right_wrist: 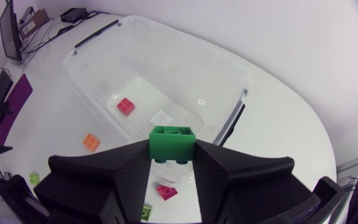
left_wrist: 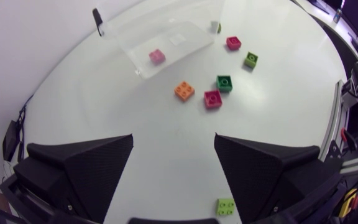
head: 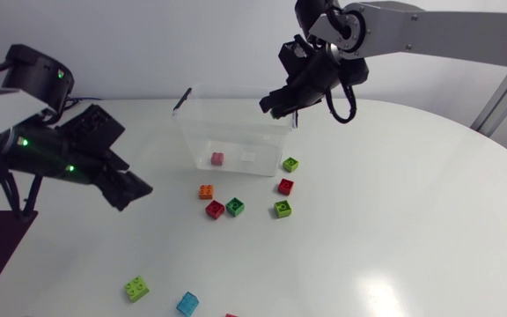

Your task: Place the duplo bricks in the container

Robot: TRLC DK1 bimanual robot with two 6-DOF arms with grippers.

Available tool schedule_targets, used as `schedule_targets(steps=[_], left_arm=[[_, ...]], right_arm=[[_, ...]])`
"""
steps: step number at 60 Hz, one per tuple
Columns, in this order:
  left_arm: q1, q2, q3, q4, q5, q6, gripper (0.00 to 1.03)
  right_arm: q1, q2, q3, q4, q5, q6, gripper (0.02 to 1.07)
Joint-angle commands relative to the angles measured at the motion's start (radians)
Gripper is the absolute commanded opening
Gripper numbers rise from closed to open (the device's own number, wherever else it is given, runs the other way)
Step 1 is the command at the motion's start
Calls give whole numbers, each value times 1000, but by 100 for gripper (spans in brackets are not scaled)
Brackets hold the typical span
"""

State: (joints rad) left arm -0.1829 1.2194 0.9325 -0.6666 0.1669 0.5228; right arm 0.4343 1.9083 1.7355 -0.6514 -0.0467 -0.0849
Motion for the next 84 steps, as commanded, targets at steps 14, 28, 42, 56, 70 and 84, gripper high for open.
schedule_targets(steps=[14, 28, 42, 56, 70, 84], left_arm=[[-24, -138, -222, -90, 3, 128, 91], [-84, -139, -311, -128, -3, 148, 91], [-130, -133, -376, -143, -46, 160, 91], [-132, -61, -431, -74, -66, 172, 90], [-130, 43, -446, -7, -76, 175, 83], [-119, 127, -442, 53, -76, 172, 55]], right_arm=[[-6, 127, 157, -13, 77, -7, 81], [9, 64, 148, -67, 84, -13, 96], [112, -192, -143, -74, 82, -42, 97], [242, -379, -439, -76, 51, -58, 97], [333, -430, -591, -83, -10, -85, 97], [463, -374, -671, -67, -25, -96, 97]])
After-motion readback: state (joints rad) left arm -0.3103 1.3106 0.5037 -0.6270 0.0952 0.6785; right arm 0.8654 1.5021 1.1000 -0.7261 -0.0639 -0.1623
